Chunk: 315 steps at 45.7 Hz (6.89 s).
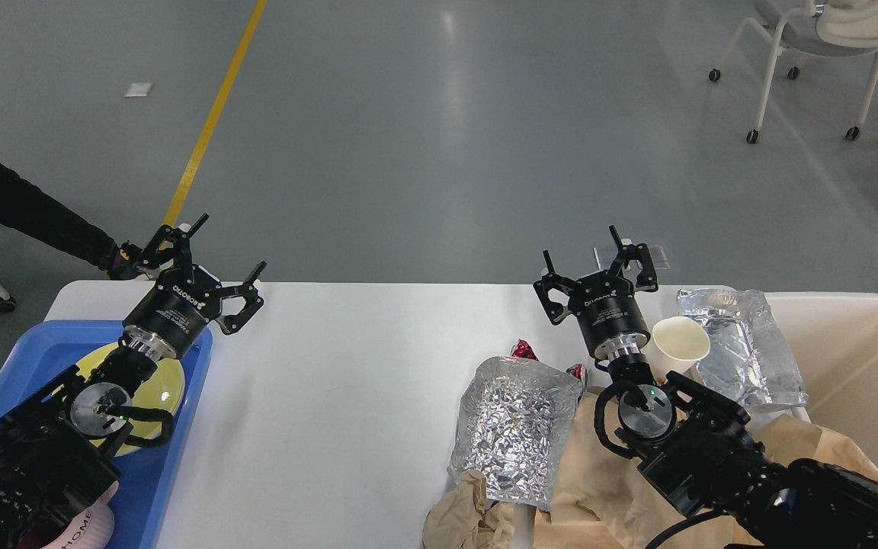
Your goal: Tidy desktop
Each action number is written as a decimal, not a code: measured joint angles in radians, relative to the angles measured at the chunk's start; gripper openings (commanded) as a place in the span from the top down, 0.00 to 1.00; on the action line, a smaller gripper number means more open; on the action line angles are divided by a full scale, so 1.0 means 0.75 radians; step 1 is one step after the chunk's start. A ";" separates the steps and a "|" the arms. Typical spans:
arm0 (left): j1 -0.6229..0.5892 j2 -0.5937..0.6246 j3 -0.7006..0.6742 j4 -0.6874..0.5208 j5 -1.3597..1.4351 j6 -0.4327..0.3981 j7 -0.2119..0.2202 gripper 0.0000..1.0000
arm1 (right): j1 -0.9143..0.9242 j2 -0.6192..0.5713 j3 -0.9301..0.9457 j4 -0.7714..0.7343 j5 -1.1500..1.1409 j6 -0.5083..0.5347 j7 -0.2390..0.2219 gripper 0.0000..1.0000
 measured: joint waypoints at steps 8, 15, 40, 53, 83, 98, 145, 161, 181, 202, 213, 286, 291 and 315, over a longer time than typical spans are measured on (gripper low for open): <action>0.000 0.000 -0.001 0.000 0.000 0.000 0.000 0.00 | 0.000 0.000 0.000 0.000 0.000 0.000 0.000 0.00; 0.000 0.000 -0.001 0.000 0.000 0.000 0.000 0.00 | 0.000 0.000 0.000 0.000 0.000 0.000 0.000 0.00; 0.000 0.000 -0.001 0.000 0.000 0.001 0.000 0.00 | 0.000 0.002 -0.001 0.007 0.000 0.000 0.000 0.00; 0.000 0.000 -0.001 0.000 0.000 0.001 0.000 0.00 | 0.228 -0.016 0.061 0.126 0.005 -0.023 0.002 0.00; 0.000 0.000 -0.001 0.000 0.000 0.000 0.000 0.00 | 0.650 -0.234 0.213 0.209 -0.010 0.002 0.006 0.00; 0.000 0.000 -0.001 0.000 0.000 -0.001 0.000 0.00 | 0.649 -0.242 0.149 0.119 -0.063 -0.013 0.002 0.00; 0.000 -0.002 -0.002 0.000 0.000 -0.001 -0.002 0.00 | 2.010 -0.154 -2.540 0.888 -0.691 0.338 -0.300 0.00; 0.000 -0.002 -0.003 0.000 0.000 0.002 -0.002 0.00 | 2.178 -0.143 -2.570 1.765 -0.772 0.132 -0.436 0.00; 0.000 -0.002 -0.002 0.000 0.000 0.002 -0.003 0.00 | 2.335 -0.364 -2.687 1.774 -0.594 0.152 -0.433 0.00; 0.000 -0.002 -0.002 0.000 0.000 0.000 -0.003 0.00 | 2.641 -0.399 -2.700 1.796 -0.602 0.408 -0.434 0.00; 0.000 -0.002 -0.002 0.000 0.000 -0.001 -0.002 0.00 | 2.244 -0.685 -2.926 1.791 -0.968 0.084 -0.486 0.00; 0.000 -0.002 -0.002 0.000 0.000 0.000 -0.001 0.00 | 0.655 -0.999 -2.320 1.184 -0.618 -0.782 -0.610 1.00; 0.000 -0.002 -0.002 0.000 0.000 0.000 -0.001 0.00 | 0.668 -1.001 -2.317 1.190 -0.618 -0.772 -0.609 1.00; 0.000 -0.002 -0.002 0.000 0.000 0.000 0.000 0.00 | 2.196 -1.320 -2.679 1.315 -1.103 0.185 -0.603 1.00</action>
